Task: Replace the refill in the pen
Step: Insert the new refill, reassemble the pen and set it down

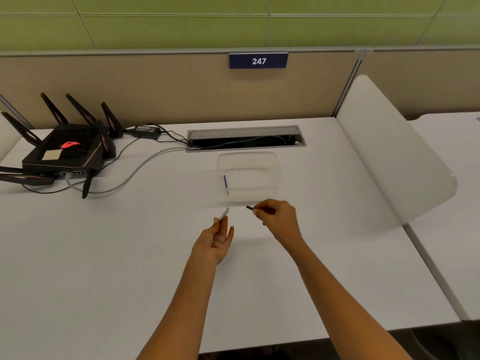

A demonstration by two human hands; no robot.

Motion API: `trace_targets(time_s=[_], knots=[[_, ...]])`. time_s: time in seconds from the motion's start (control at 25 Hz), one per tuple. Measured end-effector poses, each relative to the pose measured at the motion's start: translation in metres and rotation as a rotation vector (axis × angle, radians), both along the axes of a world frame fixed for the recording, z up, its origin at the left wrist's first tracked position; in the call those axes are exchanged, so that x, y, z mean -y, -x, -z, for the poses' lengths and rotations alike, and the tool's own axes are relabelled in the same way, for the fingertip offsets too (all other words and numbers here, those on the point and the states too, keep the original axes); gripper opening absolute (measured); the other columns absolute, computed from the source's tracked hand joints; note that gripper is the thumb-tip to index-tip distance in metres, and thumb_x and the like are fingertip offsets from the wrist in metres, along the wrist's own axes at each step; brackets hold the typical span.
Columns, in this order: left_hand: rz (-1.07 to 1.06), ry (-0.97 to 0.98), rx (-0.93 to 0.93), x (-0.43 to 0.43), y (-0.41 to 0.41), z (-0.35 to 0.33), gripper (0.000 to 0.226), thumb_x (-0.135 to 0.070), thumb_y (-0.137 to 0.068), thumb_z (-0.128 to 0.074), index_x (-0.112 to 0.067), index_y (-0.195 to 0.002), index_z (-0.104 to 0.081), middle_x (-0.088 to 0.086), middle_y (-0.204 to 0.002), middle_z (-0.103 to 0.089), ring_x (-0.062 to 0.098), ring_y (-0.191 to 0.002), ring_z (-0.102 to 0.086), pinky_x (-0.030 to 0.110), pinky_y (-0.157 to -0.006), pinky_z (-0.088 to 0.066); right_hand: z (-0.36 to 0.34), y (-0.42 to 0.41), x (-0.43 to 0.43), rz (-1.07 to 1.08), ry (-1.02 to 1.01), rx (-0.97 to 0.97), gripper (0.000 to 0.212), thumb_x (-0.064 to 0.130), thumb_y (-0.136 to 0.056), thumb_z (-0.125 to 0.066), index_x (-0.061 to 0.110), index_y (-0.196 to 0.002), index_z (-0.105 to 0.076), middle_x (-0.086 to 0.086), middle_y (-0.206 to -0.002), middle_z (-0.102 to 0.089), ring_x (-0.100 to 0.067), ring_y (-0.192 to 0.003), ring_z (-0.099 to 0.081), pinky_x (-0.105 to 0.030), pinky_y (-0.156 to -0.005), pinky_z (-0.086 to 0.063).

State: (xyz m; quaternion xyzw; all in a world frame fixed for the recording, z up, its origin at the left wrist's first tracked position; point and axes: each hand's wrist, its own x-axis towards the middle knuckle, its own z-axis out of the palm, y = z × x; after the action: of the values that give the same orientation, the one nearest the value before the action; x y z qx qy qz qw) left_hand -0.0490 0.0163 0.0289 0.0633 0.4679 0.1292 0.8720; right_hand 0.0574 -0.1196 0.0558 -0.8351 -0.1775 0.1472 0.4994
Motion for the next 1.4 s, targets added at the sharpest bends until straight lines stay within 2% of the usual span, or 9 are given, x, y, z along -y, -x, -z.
trace_targets(time_s=[0.28,0.52,0.64,0.76,0.88,0.96,1.16,1.32,1.4], knots=[[0.012,-0.042,-0.01,0.001,0.0,-0.006,0.019,-0.013,-0.095,-0.055,-0.001,-0.109,-0.057,0.014,-0.091,-0.07,0.023,-0.083,-0.069,0.043,-0.092,-0.05,-0.017,0.01,-0.017,-0.166,-0.014,0.127,0.011,0.018,-0.08,-0.072,0.017,-0.089,-0.077,0.006,-0.081,-0.073,0.002,-0.071,-0.065,-0.007,-0.07,-0.049],[0.015,-0.069,-0.019,0.002,0.001,-0.008,0.017,-0.011,-0.093,-0.058,-0.002,-0.107,-0.056,0.015,-0.093,-0.07,0.024,-0.093,-0.068,0.044,-0.092,-0.05,-0.015,0.01,-0.015,-0.177,0.024,0.142,0.01,0.017,-0.078,-0.072,0.017,-0.087,-0.077,0.012,-0.076,-0.068,-0.004,-0.073,-0.066,-0.019,-0.075,-0.054],[0.017,-0.098,-0.031,0.001,0.002,-0.007,0.01,-0.009,-0.092,-0.058,-0.002,-0.099,-0.058,0.015,-0.089,-0.071,0.024,-0.085,-0.068,0.044,-0.099,-0.049,-0.013,0.008,-0.012,-0.184,0.06,0.146,0.01,0.016,-0.079,-0.072,0.017,-0.088,-0.077,0.01,-0.076,-0.067,-0.004,-0.071,-0.064,-0.017,-0.073,-0.052],[0.031,-0.137,-0.027,0.0,0.003,-0.006,0.007,-0.007,-0.091,-0.059,-0.001,-0.092,-0.06,0.015,-0.081,-0.074,0.025,-0.084,-0.069,0.044,-0.095,-0.05,-0.01,0.004,-0.006,-0.189,0.092,0.142,0.01,0.016,-0.079,-0.072,0.017,-0.088,-0.077,0.007,-0.077,-0.069,-0.005,-0.071,-0.063,-0.015,-0.071,-0.049],[0.064,-0.193,-0.004,-0.002,0.004,-0.005,0.009,-0.007,-0.091,-0.059,0.001,-0.096,-0.062,0.015,-0.094,-0.071,0.025,-0.087,-0.069,0.043,-0.096,-0.049,-0.008,0.002,0.0,-0.17,0.092,0.115,0.01,0.015,-0.079,-0.073,0.018,-0.087,-0.077,0.006,-0.078,-0.07,-0.006,-0.072,-0.064,-0.015,-0.07,-0.05],[0.076,-0.227,0.002,-0.002,0.004,-0.005,0.009,-0.006,-0.092,-0.058,0.001,-0.095,-0.063,0.014,-0.094,-0.071,0.025,-0.087,-0.069,0.042,-0.093,-0.05,-0.007,0.002,0.003,-0.154,0.08,0.098,0.009,0.015,-0.079,-0.073,0.018,-0.086,-0.077,0.004,-0.079,-0.071,-0.008,-0.073,-0.065,-0.017,-0.07,-0.051],[0.094,-0.299,0.023,-0.001,0.002,-0.005,0.009,-0.005,-0.093,-0.057,-0.001,-0.093,-0.065,0.013,-0.092,-0.072,0.024,-0.086,-0.07,0.04,-0.091,-0.05,-0.005,-0.002,0.008,-0.155,0.064,0.06,0.008,0.017,-0.079,-0.073,0.02,-0.085,-0.078,0.011,-0.073,-0.069,-0.002,-0.069,-0.064,-0.01,-0.066,-0.046],[0.15,-0.345,0.026,0.004,-0.001,-0.008,0.012,-0.007,-0.093,-0.058,-0.002,-0.099,-0.066,0.012,-0.091,-0.074,0.022,-0.084,-0.072,0.036,-0.08,-0.054,-0.004,-0.003,0.008,-0.188,0.067,0.014,0.01,0.02,-0.082,-0.072,0.017,-0.089,-0.078,0.011,-0.074,-0.069,-0.007,-0.067,-0.066,-0.018,-0.068,-0.055],[0.147,-0.365,0.03,0.006,-0.003,-0.009,0.015,-0.008,-0.093,-0.058,-0.001,-0.104,-0.065,0.014,-0.097,-0.073,0.023,-0.088,-0.071,0.036,-0.081,-0.053,-0.002,-0.002,0.007,-0.164,0.032,-0.032,0.011,0.02,-0.082,-0.072,0.017,-0.091,-0.077,0.009,-0.075,-0.071,-0.009,-0.064,-0.067,-0.017,-0.063,-0.055]])
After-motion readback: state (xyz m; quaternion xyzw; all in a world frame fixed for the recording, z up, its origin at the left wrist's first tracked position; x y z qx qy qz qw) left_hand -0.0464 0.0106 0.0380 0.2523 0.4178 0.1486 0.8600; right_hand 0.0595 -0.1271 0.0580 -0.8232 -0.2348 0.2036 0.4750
